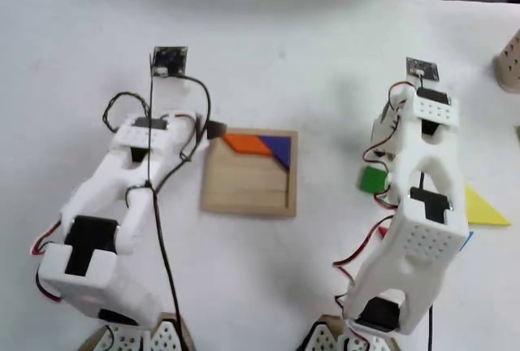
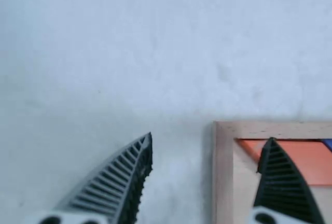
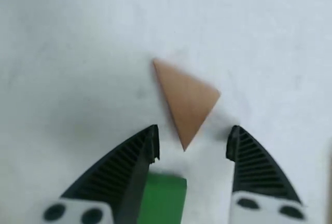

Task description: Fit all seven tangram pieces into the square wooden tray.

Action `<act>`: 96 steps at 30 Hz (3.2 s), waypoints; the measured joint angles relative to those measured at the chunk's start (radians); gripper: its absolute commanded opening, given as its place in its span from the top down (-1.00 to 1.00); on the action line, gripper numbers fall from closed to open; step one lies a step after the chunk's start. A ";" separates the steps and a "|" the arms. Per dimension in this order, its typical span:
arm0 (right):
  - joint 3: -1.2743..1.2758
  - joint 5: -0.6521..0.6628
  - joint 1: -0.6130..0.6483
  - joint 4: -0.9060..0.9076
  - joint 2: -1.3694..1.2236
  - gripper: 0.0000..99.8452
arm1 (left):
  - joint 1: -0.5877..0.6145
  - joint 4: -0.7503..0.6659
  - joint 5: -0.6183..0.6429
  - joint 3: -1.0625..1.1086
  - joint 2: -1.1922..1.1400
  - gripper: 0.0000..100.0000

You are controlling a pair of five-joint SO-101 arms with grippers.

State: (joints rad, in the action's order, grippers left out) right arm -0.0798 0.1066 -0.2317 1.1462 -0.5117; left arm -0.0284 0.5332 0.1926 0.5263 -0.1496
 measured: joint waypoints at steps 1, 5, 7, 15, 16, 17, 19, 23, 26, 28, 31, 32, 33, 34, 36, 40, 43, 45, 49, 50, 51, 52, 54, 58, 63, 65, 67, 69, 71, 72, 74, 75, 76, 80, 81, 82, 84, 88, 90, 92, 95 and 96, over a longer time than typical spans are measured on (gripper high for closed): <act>0.000 0.000 0.000 -0.011 0.000 0.63 | 0.000 0.000 0.000 0.000 0.000 0.34; 0.000 0.000 -0.003 -0.054 0.000 0.67 | 0.000 0.000 0.000 0.000 0.000 0.34; 0.000 0.000 -0.003 -0.075 0.000 0.67 | 0.000 0.000 0.000 0.000 0.000 0.34; 0.006 0.003 -0.003 -0.107 0.000 0.67 | 0.000 0.000 0.000 0.000 0.000 0.34; 0.006 0.011 -0.003 -0.110 0.000 0.67 | 0.000 0.000 0.000 0.000 0.000 0.34; 0.006 0.017 -0.003 -0.114 0.000 0.67 | 0.000 0.000 0.000 0.000 0.000 0.34; 0.006 0.021 -0.003 -0.114 0.000 0.67 | 0.000 0.000 0.000 0.000 0.000 0.34; 0.008 0.021 -0.003 -0.135 0.000 0.67 | 0.000 0.000 0.000 0.000 0.000 0.34; 0.008 0.021 -0.003 -0.158 0.000 0.67 | 0.000 0.000 0.000 0.000 0.000 0.34; 0.008 0.021 -0.003 -0.163 0.000 0.67 | 0.000 0.000 0.000 0.000 0.000 0.34; 0.008 0.021 -0.003 -0.164 0.000 0.67 | 0.000 0.000 0.000 0.000 0.000 0.34; 0.008 0.021 -0.003 -0.164 0.000 0.67 | 0.000 0.000 0.000 0.000 0.000 0.34; 0.008 0.021 -0.003 -0.164 0.000 0.67 | 0.000 0.000 0.000 0.000 0.000 0.34; 0.008 0.021 -0.003 -0.164 0.000 0.67 | 0.000 0.000 0.000 0.000 0.000 0.34; 0.008 0.021 -0.003 -0.157 0.000 0.67 | 0.000 0.000 0.000 0.000 0.000 0.34; 0.008 0.052 -0.003 -0.135 0.000 0.67 | 0.000 0.000 0.000 0.000 0.000 0.34; 0.008 0.060 -0.003 -0.130 0.000 0.67 | 0.000 0.000 0.000 0.000 0.000 0.34; 0.008 0.064 -0.003 -0.130 0.000 0.67 | 0.000 0.000 0.000 0.000 0.000 0.34; 0.008 0.068 -0.003 -0.130 0.000 0.76 | 0.000 0.000 0.000 0.000 0.000 0.34; 0.008 0.068 -0.003 -0.130 0.000 0.80 | 0.000 0.000 0.000 0.000 0.000 0.34; 0.008 0.068 -0.003 -0.130 0.000 0.84 | 0.000 0.000 0.000 0.000 0.000 0.34; 0.008 0.068 -0.003 -0.130 0.000 0.85 | 0.000 0.000 0.000 0.000 0.000 0.34; 0.008 0.068 -0.003 -0.130 0.000 0.84 | 0.000 0.000 0.000 0.000 0.000 0.34; 0.008 0.068 -0.003 -0.130 0.000 0.83 | 0.000 0.000 0.000 0.000 0.000 0.34; 0.008 0.068 -0.003 -0.130 0.000 0.84 | 0.000 0.000 0.000 0.000 0.000 0.34; 0.008 0.071 -0.003 -0.130 0.000 0.84 | 0.000 0.000 0.000 0.000 0.000 0.34; 0.008 0.071 -0.003 -0.130 0.000 0.84 | 0.000 0.000 0.000 0.000 0.000 0.34; 0.008 0.071 -0.003 -0.130 0.000 0.84 | 0.000 0.000 0.000 0.000 0.000 0.34; 0.008 0.071 -0.003 -0.130 0.000 0.84 | 0.000 0.000 0.000 0.000 0.000 0.34; 0.008 0.071 -0.003 -0.130 0.000 0.84 | 0.000 0.000 0.000 0.000 0.000 0.34; 0.008 0.071 -0.003 -0.127 0.000 0.84 | 0.000 0.000 0.000 0.000 0.000 0.34; 0.008 0.071 -0.003 -0.118 0.000 0.84 | 0.000 0.000 0.000 0.000 0.000 0.34; 0.008 0.060 0.000 -0.104 0.000 0.83 | 0.000 0.000 0.000 0.000 0.000 0.34; 0.006 0.005 0.014 -0.040 0.029 0.83 | 0.000 0.000 0.000 0.000 0.000 0.34; 0.006 -0.003 0.015 -0.028 0.040 0.83 | 0.000 0.000 0.000 0.000 0.000 0.34; 0.006 -0.008 0.015 -0.014 0.051 0.83 | 0.000 0.000 0.000 0.000 0.000 0.34; 0.006 -0.009 0.017 0.009 0.071 0.83 | 0.000 0.000 0.000 0.000 0.000 0.34; 0.006 -0.021 0.025 0.069 0.115 0.83 | 0.000 0.000 0.000 0.000 0.000 0.34; 0.006 -0.048 0.038 0.112 0.143 0.83 | 0.000 0.000 0.000 0.000 0.000 0.34; 0.006 -0.066 0.055 0.157 0.169 0.84 | 0.000 0.000 0.000 0.000 0.000 0.34; 0.012 -0.080 0.084 0.212 0.209 0.84 | 0.000 0.000 0.000 0.000 0.000 0.34; 0.023 -0.091 0.092 0.224 0.226 0.84 | 0.000 0.000 0.000 0.000 0.000 0.34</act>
State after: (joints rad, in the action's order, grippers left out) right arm -0.0568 0.0161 -0.1396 1.3702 -0.2862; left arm -0.0284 0.5332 0.1926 0.5263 -0.1496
